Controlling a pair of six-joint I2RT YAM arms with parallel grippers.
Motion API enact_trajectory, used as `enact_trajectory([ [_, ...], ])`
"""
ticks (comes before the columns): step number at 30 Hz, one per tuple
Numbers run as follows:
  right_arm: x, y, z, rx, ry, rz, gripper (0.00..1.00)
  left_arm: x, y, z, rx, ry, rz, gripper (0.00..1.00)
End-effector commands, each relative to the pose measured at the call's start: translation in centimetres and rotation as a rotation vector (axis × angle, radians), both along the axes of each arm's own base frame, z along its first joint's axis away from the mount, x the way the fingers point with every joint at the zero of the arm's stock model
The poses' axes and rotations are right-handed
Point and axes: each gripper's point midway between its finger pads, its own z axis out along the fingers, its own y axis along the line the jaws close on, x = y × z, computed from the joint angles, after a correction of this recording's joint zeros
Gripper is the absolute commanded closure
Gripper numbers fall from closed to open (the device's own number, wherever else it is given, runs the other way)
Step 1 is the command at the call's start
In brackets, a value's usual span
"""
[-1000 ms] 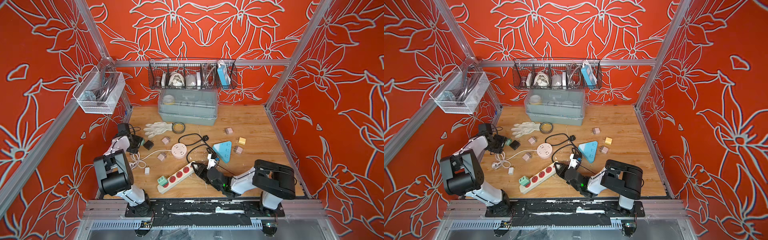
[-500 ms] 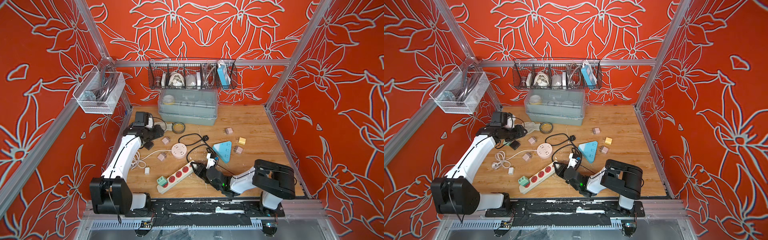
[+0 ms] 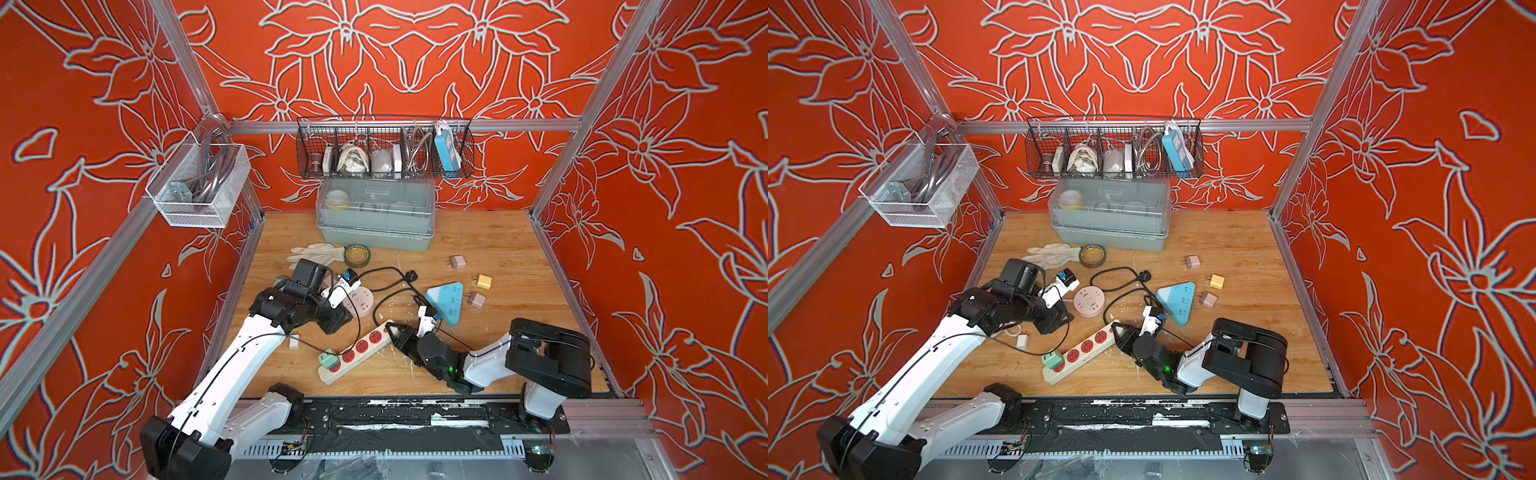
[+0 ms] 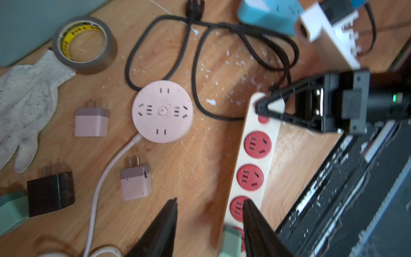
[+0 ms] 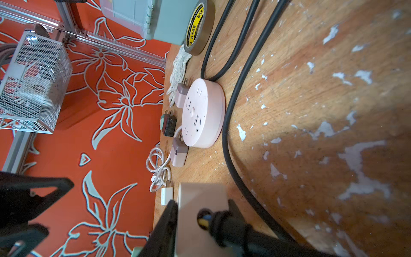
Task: Pull the plug off the socket
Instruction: Remove the plug from the socket.
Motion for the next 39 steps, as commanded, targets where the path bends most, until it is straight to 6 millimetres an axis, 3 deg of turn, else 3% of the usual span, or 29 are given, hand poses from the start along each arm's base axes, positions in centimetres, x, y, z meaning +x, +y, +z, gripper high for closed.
enact_trajectory([
  [1, -1.0, -5.8, -8.6, -0.48, 0.006, 0.036, 1.0, -5.6, 1.6, -3.2, 0.166, 0.182, -0.175, 0.49],
  [3, -1.1, -5.6, -8.5, -0.478, 0.008, 0.044, 1.0, -7.8, 1.8, -4.4, 0.21, 0.26, -0.242, 0.48],
  [7, -1.2, -5.4, -8.6, -0.475, 0.012, 0.055, 1.0, -9.3, 2.9, -6.3, 0.3, 0.361, -0.253, 0.47],
  [24, -1.6, -5.1, -8.5, -0.469, 0.013, 0.072, 1.0, -8.0, 3.9, -8.6, 0.412, 0.424, -0.245, 0.44],
  [39, -1.6, -5.0, -8.5, -0.467, 0.014, 0.072, 1.0, -8.4, 2.8, -9.4, 0.364, 0.466, -0.257, 0.48],
])
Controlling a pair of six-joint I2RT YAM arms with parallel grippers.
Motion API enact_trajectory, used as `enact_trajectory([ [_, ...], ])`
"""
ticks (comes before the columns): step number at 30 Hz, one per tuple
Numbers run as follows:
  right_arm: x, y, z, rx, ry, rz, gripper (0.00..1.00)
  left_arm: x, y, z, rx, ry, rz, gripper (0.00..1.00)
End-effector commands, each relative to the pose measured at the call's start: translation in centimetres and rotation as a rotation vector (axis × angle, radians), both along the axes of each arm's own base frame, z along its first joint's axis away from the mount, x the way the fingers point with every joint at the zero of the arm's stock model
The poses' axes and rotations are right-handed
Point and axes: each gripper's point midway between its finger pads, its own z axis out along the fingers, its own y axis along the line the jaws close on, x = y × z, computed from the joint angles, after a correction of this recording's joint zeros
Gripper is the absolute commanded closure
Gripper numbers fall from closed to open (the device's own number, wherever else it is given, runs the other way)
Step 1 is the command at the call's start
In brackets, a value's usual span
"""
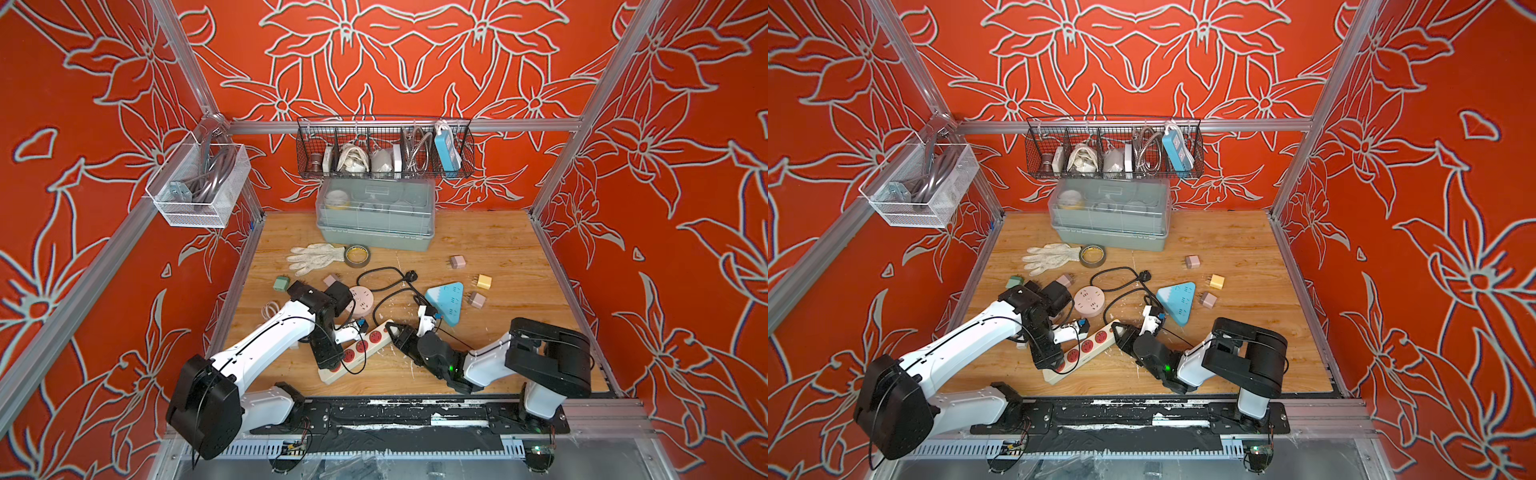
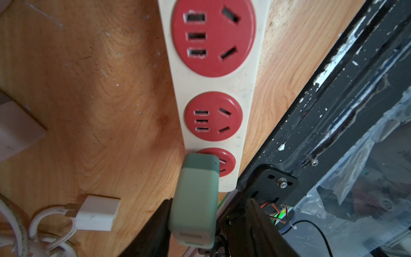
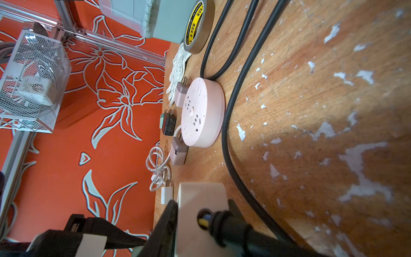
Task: Pull the plug off the socket
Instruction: Remove the plug from the socket.
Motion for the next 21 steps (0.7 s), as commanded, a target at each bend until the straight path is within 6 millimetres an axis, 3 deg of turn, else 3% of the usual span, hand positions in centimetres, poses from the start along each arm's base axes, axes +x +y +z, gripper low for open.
enact_trajectory([
  [1, -1.5, -5.0, -8.4, -0.465, 0.003, 0.063, 1.0, -0.9, -0.6, -0.2, -0.029, 0.047, -0.004, 0.48],
  [10, -1.6, -5.1, -8.3, -0.466, 0.002, 0.068, 1.0, -1.5, -0.7, -1.1, -0.018, 0.107, 0.0, 0.51],
  [21, -1.8, -5.2, -8.4, -0.468, 0.006, 0.073, 1.0, -2.1, 0.7, -1.7, 0.079, 0.157, 0.011, 0.51],
])
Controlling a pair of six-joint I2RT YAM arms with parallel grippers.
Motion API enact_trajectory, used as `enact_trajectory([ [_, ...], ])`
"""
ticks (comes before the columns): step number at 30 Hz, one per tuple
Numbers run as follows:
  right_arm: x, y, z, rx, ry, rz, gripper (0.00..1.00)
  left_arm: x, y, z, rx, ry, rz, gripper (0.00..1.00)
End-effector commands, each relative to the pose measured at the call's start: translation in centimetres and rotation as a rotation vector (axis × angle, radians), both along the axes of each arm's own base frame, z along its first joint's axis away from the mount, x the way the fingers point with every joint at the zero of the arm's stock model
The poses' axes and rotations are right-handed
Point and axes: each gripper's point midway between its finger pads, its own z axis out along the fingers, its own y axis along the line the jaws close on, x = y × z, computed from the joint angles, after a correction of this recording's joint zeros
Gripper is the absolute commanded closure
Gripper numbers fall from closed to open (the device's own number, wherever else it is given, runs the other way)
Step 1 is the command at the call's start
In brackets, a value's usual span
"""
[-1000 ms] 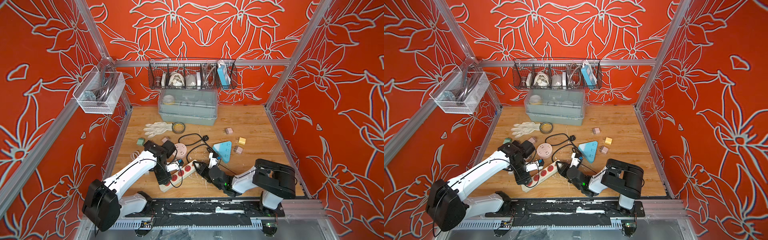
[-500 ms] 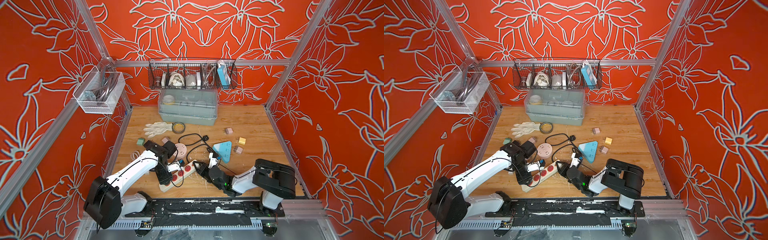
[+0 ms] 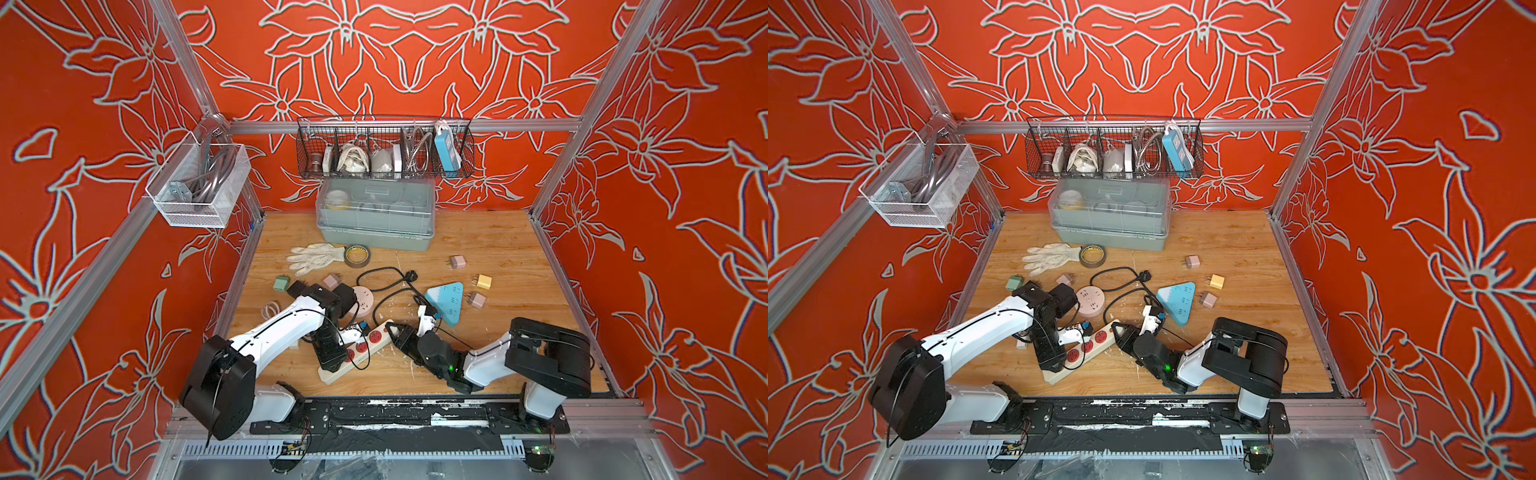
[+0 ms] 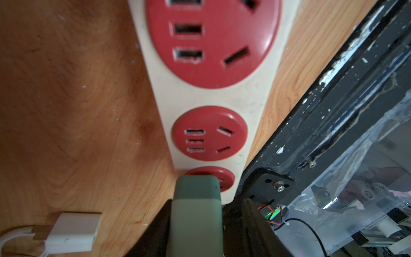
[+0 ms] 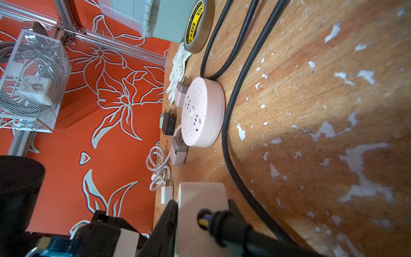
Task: Pull the plug off the socket
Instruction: Remove the plug from the socket.
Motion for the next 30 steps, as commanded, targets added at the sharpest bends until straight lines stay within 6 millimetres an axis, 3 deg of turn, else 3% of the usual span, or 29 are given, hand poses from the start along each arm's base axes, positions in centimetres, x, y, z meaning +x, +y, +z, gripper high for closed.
enact_trajectory([
  [1, -1.7, -5.3, -8.3, -0.47, 0.0, 0.064, 1.0, -1.3, 0.7, 0.1, 0.034, 0.045, -0.004, 0.51],
  [5, -1.6, -5.4, -8.2, -0.47, 0.0, 0.064, 1.0, -1.4, 0.6, 0.3, 0.027, 0.045, -0.002, 0.53],
  [11, -1.7, -5.5, -8.6, -0.466, 0.008, 0.061, 1.0, -1.6, 0.7, 0.3, 0.031, 0.055, 0.002, 0.69],
  [16, -1.8, -5.7, -9.0, -0.474, 0.016, 0.056, 1.0, -1.1, 0.9, 0.7, 0.038, 0.038, 0.004, 0.95],
  [23, -1.8, -6.1, -10.2, -0.535, 0.023, 0.06, 1.0, -0.1, 0.1, 1.6, -0.001, 0.039, 0.027, 0.98],
  [30, -1.7, -8.4, -11.6, -0.638, 0.031, 0.022, 1.0, 2.3, 0.4, 3.9, -0.053, -0.043, 0.052, 1.0],
])
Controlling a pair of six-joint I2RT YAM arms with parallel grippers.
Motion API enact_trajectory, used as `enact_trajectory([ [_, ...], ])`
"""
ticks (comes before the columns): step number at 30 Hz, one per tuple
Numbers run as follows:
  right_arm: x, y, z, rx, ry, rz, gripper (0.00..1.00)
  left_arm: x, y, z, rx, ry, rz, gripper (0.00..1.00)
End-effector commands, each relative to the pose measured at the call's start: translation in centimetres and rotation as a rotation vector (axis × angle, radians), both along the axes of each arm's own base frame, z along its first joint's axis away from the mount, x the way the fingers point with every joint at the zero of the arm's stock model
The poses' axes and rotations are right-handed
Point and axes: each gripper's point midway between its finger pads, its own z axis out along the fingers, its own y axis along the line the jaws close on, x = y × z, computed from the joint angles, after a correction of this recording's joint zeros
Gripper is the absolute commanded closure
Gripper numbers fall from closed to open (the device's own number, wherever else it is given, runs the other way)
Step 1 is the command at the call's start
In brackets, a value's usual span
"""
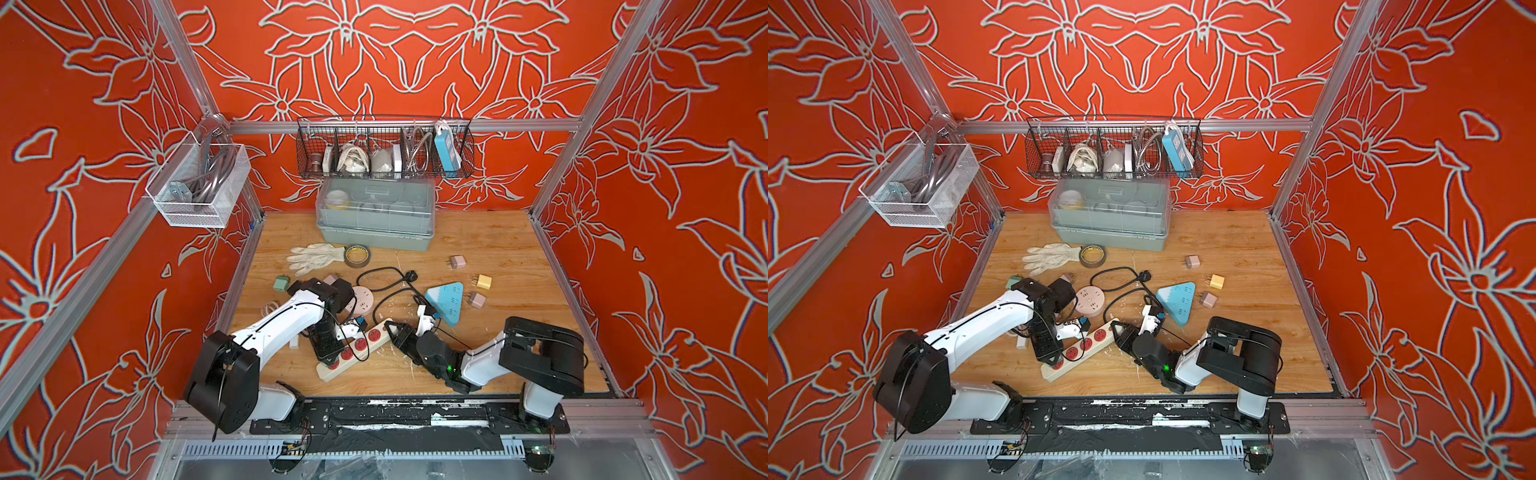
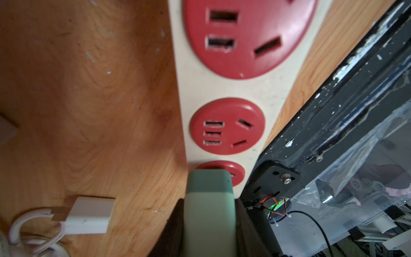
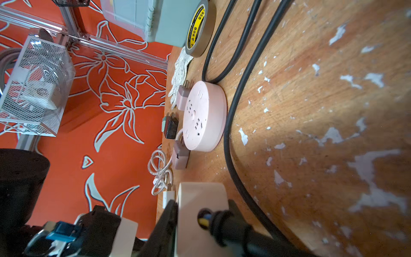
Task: Pull the plug off the socket
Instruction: Remove the plug from the socket, then place the socket at the center of the board.
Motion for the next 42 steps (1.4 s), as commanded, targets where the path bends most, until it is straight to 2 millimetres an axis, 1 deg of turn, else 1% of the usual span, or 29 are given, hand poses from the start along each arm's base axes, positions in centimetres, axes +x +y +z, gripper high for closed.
enact_trajectory([
  [1, -2.1, -8.7, -11.5, -0.677, 0.043, 0.045, 1.0, 1.2, -1.1, 3.6, -0.128, -0.063, 0.037, 1.0],
  [3, -2.0, -9.1, -11.7, -0.699, 0.038, 0.037, 1.0, 2.2, -2.2, 5.1, -0.233, -0.122, 0.065, 0.98],
  [4, -2.0, -9.1, -11.8, -0.7, 0.035, 0.039, 1.0, 2.5, -2.4, 5.5, -0.25, -0.138, 0.058, 0.98],
  [5, -2.1, -9.1, -11.9, -0.699, 0.039, 0.04, 1.0, 2.4, -2.3, 5.4, -0.24, -0.13, 0.055, 0.99],
  [9, -2.2, -8.1, -11.6, -0.686, 0.037, 0.069, 1.0, 1.2, -1.0, 3.4, -0.154, -0.065, 0.026, 1.0],
  [13, -2.5, -7.2, -10.9, -0.697, 0.022, 0.081, 1.0, 0.8, -1.3, 2.8, -0.145, -0.074, -0.028, 1.0],
  [16, -2.5, -6.7, -10.5, -0.706, 0.009, 0.086, 1.0, 0.3, -0.9, 1.6, -0.095, -0.057, -0.054, 1.0],
  [18, -2.5, -6.4, -10.4, -0.719, 0.005, 0.091, 1.0, -0.1, -1.2, 0.9, -0.084, -0.043, -0.073, 1.0],
  [21, -2.6, -6.2, -10.5, -0.739, 0.006, 0.097, 1.0, -0.5, -1.4, -0.2, -0.074, -0.028, -0.09, 1.0],
  [23, -2.6, -6.6, -10.7, -0.752, 0.012, 0.088, 1.0, -0.4, -1.2, -0.4, -0.049, -0.045, -0.114, 1.0],
  [25, -2.5, -7.6, -11.0, -0.756, 0.026, 0.055, 1.0, 0.1, -1.1, 0.3, -0.05, -0.082, -0.115, 1.0],
  [28, -2.4, -8.0, -11.1, -0.763, 0.022, 0.042, 1.0, 0.9, -1.8, 1.7, -0.122, -0.107, -0.062, 1.0],
  [32, -2.6, -7.2, -10.7, -0.762, 0.016, 0.073, 1.0, 1.7, -2.2, 3.1, -0.164, -0.149, -0.039, 1.0],
  [37, -2.5, -6.0, -10.3, -0.72, -0.007, 0.096, 1.0, 3.4, -3.4, 5.8, -0.251, -0.293, -0.009, 1.0],
  [41, -2.7, -4.8, -9.9, -0.683, -0.016, 0.126, 1.0, 5.6, -3.3, 8.0, -0.265, -0.45, 0.066, 1.0],
  [42, -2.6, -4.6, -9.7, -0.677, -0.019, 0.13, 0.97, 6.4, -3.0, 8.7, -0.259, -0.501, 0.096, 1.0],
])
